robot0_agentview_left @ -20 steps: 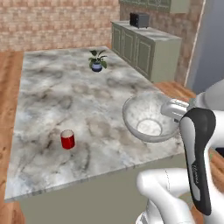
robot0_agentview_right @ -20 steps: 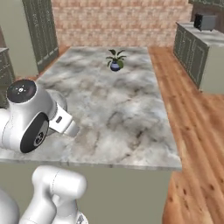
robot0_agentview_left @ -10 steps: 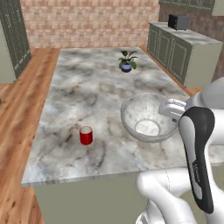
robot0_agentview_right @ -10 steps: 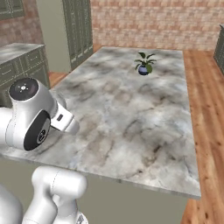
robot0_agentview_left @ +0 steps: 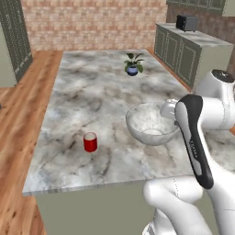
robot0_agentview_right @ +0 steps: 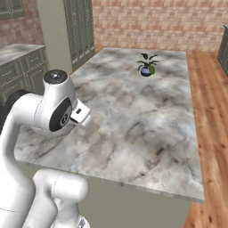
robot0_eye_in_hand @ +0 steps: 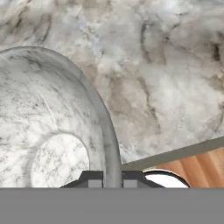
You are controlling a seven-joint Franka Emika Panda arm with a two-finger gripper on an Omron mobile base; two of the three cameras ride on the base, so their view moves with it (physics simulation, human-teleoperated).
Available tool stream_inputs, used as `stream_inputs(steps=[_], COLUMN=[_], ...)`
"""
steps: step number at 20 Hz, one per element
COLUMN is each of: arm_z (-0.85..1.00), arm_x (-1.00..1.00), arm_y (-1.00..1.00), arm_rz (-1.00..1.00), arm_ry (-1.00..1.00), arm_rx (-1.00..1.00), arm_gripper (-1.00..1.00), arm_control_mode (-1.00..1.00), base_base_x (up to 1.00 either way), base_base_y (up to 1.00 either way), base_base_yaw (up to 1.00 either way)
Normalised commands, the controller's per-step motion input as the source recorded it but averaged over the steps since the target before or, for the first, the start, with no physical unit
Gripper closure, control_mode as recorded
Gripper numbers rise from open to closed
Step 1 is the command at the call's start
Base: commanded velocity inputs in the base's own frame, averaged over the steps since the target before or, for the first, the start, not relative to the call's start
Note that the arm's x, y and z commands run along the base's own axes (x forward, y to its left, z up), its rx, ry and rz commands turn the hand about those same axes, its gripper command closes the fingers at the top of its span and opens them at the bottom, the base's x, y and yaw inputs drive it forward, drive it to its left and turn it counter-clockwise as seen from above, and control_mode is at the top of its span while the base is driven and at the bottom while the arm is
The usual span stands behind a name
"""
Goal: Clear the mugs and bowl far away from the sink.
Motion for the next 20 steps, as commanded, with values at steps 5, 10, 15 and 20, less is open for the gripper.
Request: stream_inputs(steps=[5, 10, 15, 20], arm_z=[-0.49, -0.34, -0.15, -0.12], arm_x=[0.58, 0.65, 0.79, 0.49], arm_y=[-0.23, -0.02, 0.0, 0.0], arm_rz=[0.0, -0.18, -0.4, -0.21], arm_ry=[0.01, 0.0, 0.03, 0.0], arm_rx=[0.16, 0.01, 0.0, 0.0], arm_gripper=[1.0, 1.0, 1.0, 1.0], arm_control_mode=[-1.0, -1.0, -1.0, -1.0], base_base_x=[0.0, 0.0, 0.0, 0.0], base_base_y=[0.0, 0.0, 0.0, 0.0], base_base_yaw=[0.0, 0.0, 0.0, 0.0])
